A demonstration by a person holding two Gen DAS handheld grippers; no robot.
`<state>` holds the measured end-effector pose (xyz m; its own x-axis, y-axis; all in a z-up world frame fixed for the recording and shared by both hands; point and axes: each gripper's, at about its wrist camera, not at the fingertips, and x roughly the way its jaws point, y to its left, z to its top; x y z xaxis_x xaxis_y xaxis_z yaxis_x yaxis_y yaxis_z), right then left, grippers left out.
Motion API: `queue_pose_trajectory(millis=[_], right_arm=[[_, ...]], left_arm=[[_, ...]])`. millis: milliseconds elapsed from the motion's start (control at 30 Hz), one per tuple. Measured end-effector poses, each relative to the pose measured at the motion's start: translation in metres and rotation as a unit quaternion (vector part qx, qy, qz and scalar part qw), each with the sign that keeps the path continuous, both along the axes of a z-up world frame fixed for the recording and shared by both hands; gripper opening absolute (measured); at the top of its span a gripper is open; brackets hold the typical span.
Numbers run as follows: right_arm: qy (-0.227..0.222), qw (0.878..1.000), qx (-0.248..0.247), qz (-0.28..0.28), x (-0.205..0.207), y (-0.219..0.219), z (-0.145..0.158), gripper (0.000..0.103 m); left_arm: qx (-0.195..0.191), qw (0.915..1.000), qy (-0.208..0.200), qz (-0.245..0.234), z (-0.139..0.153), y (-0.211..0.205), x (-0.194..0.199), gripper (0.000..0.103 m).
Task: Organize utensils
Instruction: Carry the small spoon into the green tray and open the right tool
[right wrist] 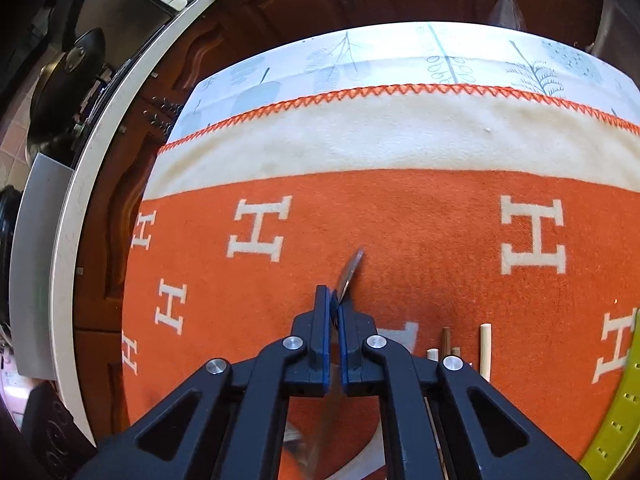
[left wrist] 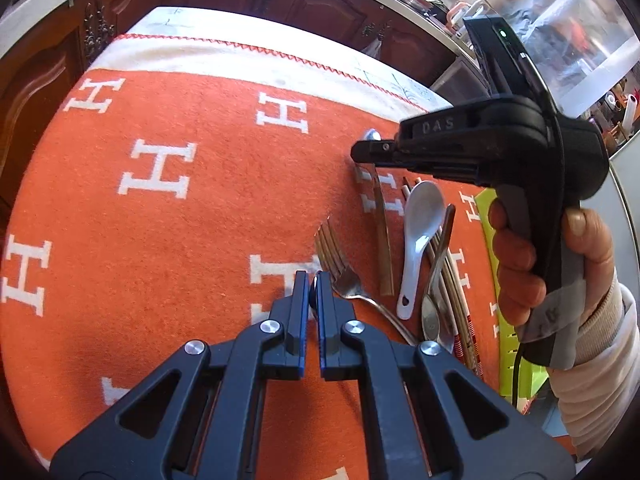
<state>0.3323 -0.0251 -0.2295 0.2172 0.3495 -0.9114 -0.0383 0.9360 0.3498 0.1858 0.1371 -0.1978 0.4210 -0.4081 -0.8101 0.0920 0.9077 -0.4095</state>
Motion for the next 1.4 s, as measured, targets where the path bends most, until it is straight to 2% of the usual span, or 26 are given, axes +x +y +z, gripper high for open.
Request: queue_pose_trajectory(millis=[233,433,667,767,800,933,1067,1133,1300,1400], right_arm=[[-0.031,0.999,0.022,0.006,-0.029,-0.022,0.036,0.003],[-0.062,0.997,0.046,0.009,-0.085,-0.056,0.084,0.003],[-0.099,0.994,0.037,-0.004,-0.178,-0.129,0.127,0.003],[-0.114,0.993,0.014,-0.018,-0.208,-0.165,0.136,0.003],[-0.120,0.993,-0.008,-0.021,-0.221,-0.179,0.137,0.003],[-0.111,0.992,-0.038,-0.036,-0.251,-0.222,0.124,0.003],[-0.099,0.992,-0.065,-0.055,-0.269,-0.254,0.099,0.003],[-0.088,0.992,-0.057,-0.067,-0.274,-0.269,0.086,0.003],[-0.087,0.992,-0.040,-0.078,-0.274,-0.287,0.068,0.003],[-0.086,0.993,-0.034,-0.074,-0.267,-0.285,0.060,0.003]], left_arm=[[0.001,0.9996,-0.026,-0.008,0.033,-0.007,-0.010,0.001],[0.002,0.9979,-0.055,-0.032,0.072,-0.036,-0.025,0.001],[0.006,0.9924,-0.088,-0.086,0.122,-0.110,-0.039,0.001],[0.007,0.9890,-0.095,-0.113,0.135,-0.154,-0.044,0.001],[0.010,0.9882,-0.096,-0.119,0.138,-0.168,-0.047,0.001],[0.015,0.9849,-0.085,-0.150,0.134,-0.230,-0.046,0.001],[0.041,0.9792,-0.069,-0.186,0.110,-0.283,-0.043,0.002],[0.059,0.9754,-0.067,-0.201,0.096,-0.302,-0.042,0.002],[0.099,0.9683,-0.060,-0.222,0.069,-0.328,-0.037,0.002],[0.106,0.9674,-0.055,-0.224,0.060,-0.329,-0.033,0.002]])
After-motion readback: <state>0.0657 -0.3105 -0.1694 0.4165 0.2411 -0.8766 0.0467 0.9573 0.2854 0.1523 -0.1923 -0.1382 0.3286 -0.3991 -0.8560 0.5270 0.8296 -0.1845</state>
